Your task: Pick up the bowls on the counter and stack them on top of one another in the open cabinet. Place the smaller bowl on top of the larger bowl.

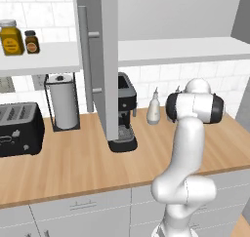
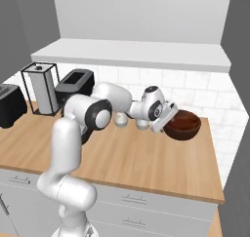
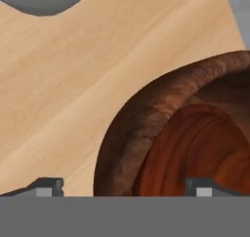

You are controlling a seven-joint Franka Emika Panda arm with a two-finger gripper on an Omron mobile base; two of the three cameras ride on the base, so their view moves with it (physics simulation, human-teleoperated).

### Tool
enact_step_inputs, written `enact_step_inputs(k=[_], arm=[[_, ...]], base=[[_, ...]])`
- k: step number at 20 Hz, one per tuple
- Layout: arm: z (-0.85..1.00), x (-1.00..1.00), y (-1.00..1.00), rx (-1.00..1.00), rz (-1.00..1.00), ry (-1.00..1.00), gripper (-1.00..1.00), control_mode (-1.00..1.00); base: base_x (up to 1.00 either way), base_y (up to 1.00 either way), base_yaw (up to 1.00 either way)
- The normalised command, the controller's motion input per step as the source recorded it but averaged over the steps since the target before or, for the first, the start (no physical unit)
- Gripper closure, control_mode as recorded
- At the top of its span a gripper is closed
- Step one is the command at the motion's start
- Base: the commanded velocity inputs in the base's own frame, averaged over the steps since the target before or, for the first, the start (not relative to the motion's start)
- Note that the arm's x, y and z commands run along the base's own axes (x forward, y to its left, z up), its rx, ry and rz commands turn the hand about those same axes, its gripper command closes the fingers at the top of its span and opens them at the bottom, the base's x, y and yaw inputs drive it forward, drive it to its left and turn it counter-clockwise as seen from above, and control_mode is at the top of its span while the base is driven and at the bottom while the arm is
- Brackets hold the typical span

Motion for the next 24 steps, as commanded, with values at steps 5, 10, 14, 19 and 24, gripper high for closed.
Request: enact_step_inputs(k=[5,10,14,19,24], arm=[[-0.34,0.14,-0.18,0.0,0.0,0.12,1.0,-1.0],[0.0,0.0,-0.02,0.0,0.0,0.0,1.0,-1.0],[0.04,-0.18,0.0,0.0,0.0,-0.03,1.0,-1.0],[0.65,-0.73,0.07,0.0,0.0,-0.2,1.0,-1.0],[1.0,-0.98,0.26,0.0,0.0,-0.32,1.0,-1.0]], base=[[0.0,0.0,0.0],[0.0,0.0,0.0],[0.0,0.0,0.0],[0.0,0.0,0.0],[0.0,0.0,0.0]])
